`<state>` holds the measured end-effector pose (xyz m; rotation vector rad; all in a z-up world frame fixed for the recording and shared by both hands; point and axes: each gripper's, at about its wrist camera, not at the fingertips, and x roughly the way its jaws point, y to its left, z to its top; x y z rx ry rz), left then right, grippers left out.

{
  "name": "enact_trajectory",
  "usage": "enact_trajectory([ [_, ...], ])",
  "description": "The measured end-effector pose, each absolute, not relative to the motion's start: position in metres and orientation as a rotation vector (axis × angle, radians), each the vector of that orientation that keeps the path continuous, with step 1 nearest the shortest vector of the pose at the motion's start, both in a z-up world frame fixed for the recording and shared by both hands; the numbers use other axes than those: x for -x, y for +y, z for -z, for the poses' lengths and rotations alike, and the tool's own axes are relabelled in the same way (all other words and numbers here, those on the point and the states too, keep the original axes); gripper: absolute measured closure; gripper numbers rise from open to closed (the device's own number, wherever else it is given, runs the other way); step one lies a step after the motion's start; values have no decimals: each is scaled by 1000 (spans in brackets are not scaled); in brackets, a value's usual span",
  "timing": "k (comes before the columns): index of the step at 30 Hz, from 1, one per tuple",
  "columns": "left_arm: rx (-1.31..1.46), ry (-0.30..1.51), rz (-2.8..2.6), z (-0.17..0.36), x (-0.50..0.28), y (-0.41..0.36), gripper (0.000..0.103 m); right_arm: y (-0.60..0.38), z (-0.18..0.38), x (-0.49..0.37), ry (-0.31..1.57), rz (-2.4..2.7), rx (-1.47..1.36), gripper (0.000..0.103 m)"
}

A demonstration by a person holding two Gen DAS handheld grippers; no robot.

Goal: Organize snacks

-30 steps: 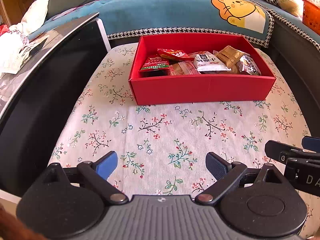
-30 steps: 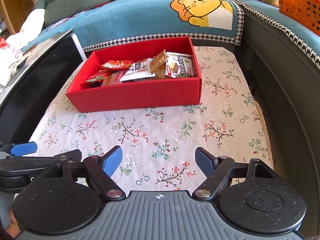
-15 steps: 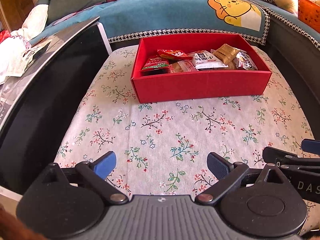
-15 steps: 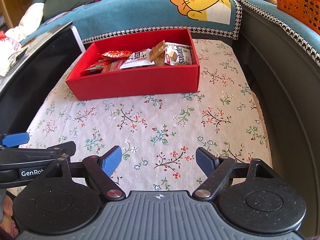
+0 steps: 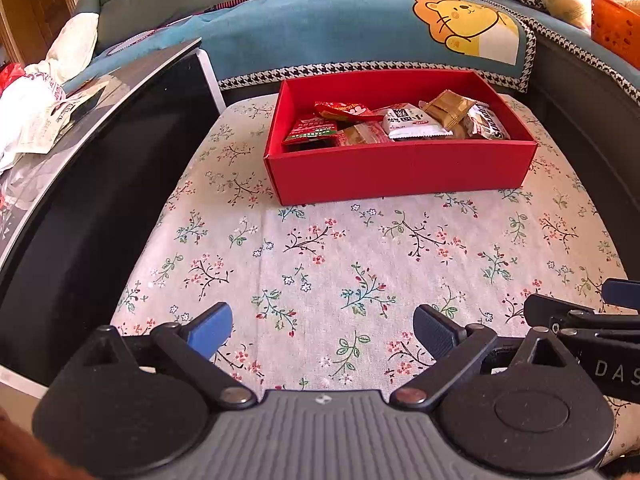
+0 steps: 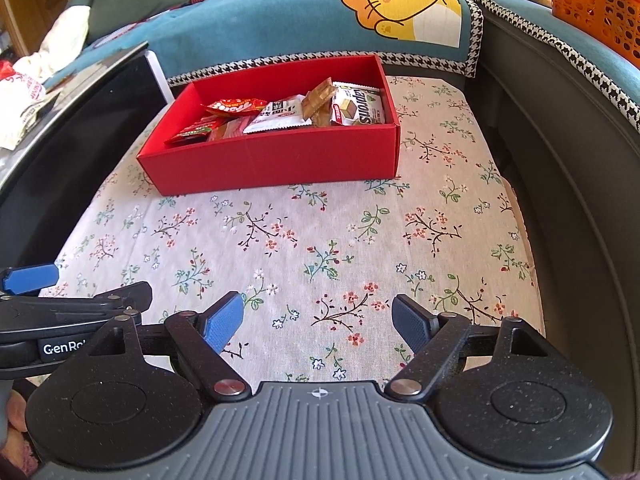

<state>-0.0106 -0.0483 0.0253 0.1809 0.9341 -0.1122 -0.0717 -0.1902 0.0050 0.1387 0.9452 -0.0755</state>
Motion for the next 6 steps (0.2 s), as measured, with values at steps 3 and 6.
enact_trajectory([
  [3, -181, 933, 113, -26, 13, -48, 0, -190, -5, 74, 943, 74, -141, 17],
  [6, -173, 938, 115, -26, 14, -47, 0, -190, -6, 76, 944, 72, -143, 16],
])
